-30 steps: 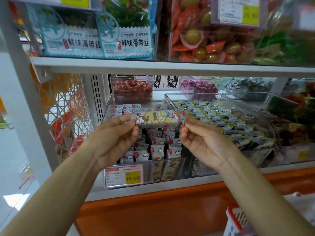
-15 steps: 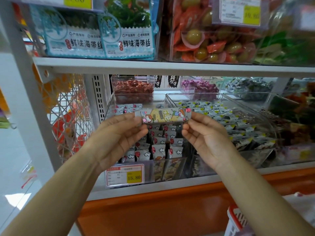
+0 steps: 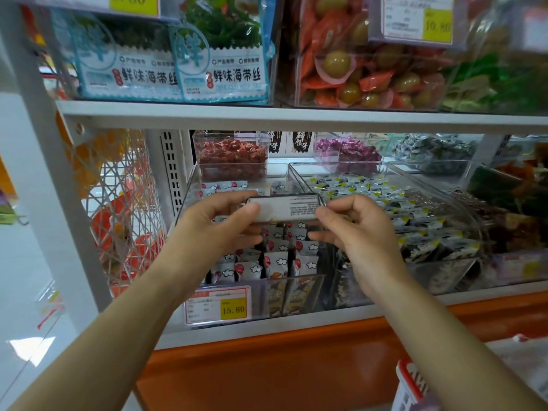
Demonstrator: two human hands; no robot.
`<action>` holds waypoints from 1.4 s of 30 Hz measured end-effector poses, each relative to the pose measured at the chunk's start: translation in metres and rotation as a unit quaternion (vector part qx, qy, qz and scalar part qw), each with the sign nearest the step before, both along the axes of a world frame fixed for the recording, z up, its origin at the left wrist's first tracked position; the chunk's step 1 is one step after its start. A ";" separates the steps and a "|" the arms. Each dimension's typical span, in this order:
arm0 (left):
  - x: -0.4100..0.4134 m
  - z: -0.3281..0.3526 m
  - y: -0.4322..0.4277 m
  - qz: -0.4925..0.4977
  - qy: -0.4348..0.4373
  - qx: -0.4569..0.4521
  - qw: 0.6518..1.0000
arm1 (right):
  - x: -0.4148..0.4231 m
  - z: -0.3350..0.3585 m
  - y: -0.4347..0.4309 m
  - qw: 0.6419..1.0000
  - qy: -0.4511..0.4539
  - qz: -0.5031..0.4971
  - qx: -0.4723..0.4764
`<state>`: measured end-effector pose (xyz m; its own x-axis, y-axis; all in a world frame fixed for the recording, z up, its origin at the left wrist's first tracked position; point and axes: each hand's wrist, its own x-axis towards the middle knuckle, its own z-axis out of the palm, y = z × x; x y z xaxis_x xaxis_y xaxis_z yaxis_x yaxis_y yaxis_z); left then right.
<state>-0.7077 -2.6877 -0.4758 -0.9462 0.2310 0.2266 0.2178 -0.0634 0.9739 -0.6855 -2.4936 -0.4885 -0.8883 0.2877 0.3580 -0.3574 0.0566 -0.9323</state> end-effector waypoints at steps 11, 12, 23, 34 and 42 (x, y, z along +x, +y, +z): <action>0.001 -0.002 0.002 0.029 0.076 -0.127 0.989 | 0.001 -0.001 -0.004 0.997 0.031 0.001 0.070; 0.002 -0.002 0.002 0.029 0.085 -0.138 0.986 | 0.001 -0.001 -0.004 0.997 0.030 -0.004 0.077; 0.007 0.003 0.012 0.069 0.081 -0.137 0.985 | 0.002 -0.006 -0.010 0.969 0.104 -0.082 0.208; 0.000 0.017 -0.007 0.026 0.092 -0.244 0.965 | 0.002 -0.002 -0.009 0.967 0.097 -0.066 0.226; -0.002 0.022 -0.014 -0.010 0.089 -0.228 0.969 | 0.001 0.000 -0.005 0.992 0.028 0.019 0.123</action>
